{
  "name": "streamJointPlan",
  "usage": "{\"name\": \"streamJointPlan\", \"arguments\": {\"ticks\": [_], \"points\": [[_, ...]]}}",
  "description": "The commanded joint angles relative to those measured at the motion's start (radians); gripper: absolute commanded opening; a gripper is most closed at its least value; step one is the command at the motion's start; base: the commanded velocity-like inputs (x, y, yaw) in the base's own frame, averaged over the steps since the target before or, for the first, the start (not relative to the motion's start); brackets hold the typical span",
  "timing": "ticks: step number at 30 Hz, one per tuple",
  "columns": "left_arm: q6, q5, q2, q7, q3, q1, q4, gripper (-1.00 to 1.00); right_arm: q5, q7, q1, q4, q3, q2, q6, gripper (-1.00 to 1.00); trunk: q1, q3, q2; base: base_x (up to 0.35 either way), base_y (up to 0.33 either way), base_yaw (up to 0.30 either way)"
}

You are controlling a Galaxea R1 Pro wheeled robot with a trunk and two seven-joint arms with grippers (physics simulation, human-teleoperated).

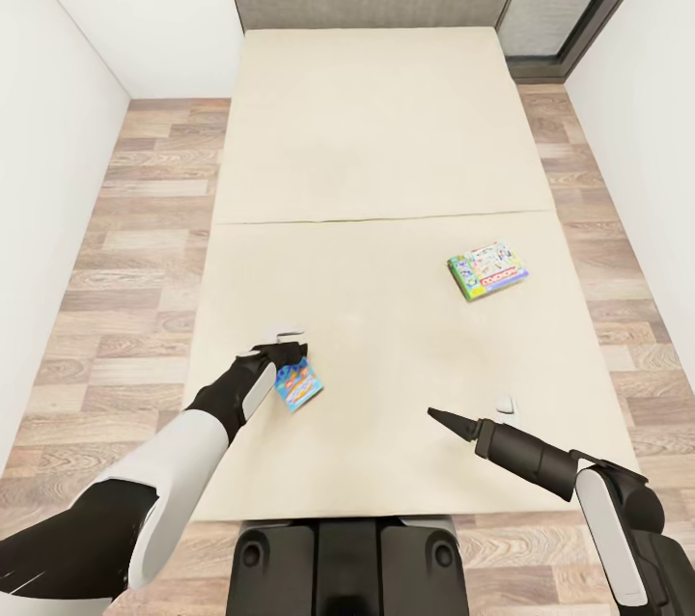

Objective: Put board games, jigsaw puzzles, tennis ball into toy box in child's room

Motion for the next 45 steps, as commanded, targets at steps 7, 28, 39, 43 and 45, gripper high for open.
{"name": "streamJointPlan", "arguments": {"ticks": [7, 28, 39, 43, 45], "points": [[-0.006, 0.011, 0.001, 0.008, -0.008, 0.001, -0.002, 1.0, 0.0, 0.003, 0.0, 0.0, 0.0, 0.0, 0.005, 1.0, 0.001, -0.011, -0.002, 0.0, 0.0, 0.0], [-0.01, 0.007, 0.001, 0.007, -0.008, 0.003, -0.002, 1.0, 0.0, 0.002, 0.0, 0.0, 0.0, 0.0, 0.004, 1.0, 0.001, -0.045, -0.002, 0.0, 0.0, 0.0], [-0.015, 0.006, 0.001, 0.006, -0.008, 0.004, -0.002, 1.0, 0.0, 0.002, 0.0, 0.0, 0.001, 0.0, 0.003, 1.0, 0.001, -0.057, -0.002, 0.0, 0.0, 0.0], [-0.015, 0.004, 0.001, 0.006, -0.008, 0.004, -0.002, 1.0, 0.0, 0.002, 0.0, 0.0, 0.001, 0.0, 0.003, 1.0, 0.001, -0.057, -0.002, 0.0, 0.0, 0.0], [-0.015, 0.004, 0.001, 0.006, -0.008, 0.004, -0.002, 1.0, 0.0, 0.002, 0.0, 0.0, 0.001, 0.0, 0.003, 1.0, 0.001, -0.058, -0.002, 0.0, 0.0, 0.0]]}}
